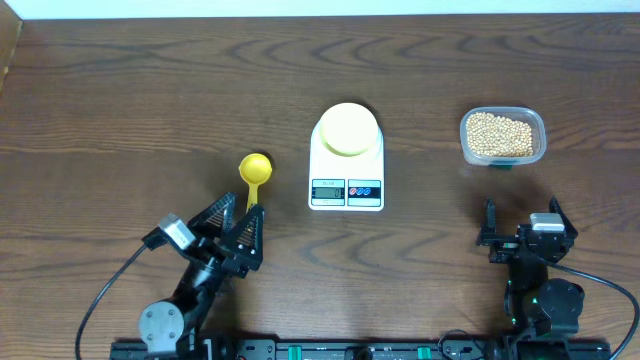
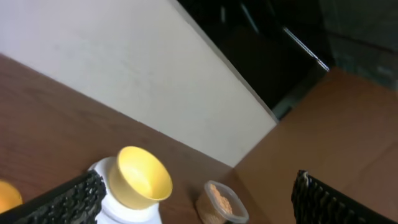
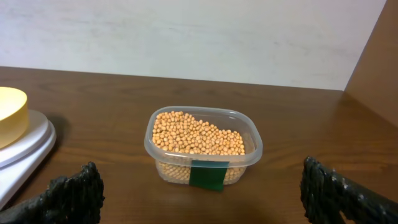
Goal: Scoop item into bowl and weigh 50g on scale
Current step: 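Move the left gripper toward the yellow measuring scoop handle, then lower the left gripper and close it on the yellow scoop handle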
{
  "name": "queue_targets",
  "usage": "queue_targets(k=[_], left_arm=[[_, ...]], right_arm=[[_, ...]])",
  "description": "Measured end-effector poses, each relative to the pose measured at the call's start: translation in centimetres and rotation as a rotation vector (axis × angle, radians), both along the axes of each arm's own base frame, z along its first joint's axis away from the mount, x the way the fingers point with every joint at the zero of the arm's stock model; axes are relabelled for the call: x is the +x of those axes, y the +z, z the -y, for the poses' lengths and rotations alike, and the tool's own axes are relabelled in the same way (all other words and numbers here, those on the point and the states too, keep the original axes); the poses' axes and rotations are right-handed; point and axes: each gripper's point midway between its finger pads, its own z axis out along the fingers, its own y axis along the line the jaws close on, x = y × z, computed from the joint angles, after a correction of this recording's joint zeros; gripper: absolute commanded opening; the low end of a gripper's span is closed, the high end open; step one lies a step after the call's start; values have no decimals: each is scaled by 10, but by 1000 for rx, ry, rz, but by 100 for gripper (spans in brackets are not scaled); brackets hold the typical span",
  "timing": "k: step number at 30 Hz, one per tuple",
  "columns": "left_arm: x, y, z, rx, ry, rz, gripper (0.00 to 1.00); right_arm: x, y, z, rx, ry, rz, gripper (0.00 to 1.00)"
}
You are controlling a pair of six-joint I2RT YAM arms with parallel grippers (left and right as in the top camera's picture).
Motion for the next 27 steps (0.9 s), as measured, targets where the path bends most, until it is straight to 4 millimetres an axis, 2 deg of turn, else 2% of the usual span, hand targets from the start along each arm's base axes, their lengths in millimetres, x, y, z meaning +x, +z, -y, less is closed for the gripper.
queue_targets(k=[5, 12, 15, 20, 27], left_arm=[[-10, 36, 5, 106, -9, -14, 98], [-14, 66, 6, 342, -26, -212, 98], [-15, 71, 5, 396, -51, -335, 98], [-14, 62, 0, 459, -97, -579, 98], [-15, 30, -22, 544, -69, -913, 98]], right_arm=[[0, 0, 0, 0, 0, 0, 99], [0, 0, 0, 1, 3, 0, 99], [0, 0, -1, 0, 3, 0, 99], [0, 0, -1, 0, 3, 0, 99], [0, 0, -1, 0, 3, 0, 99]])
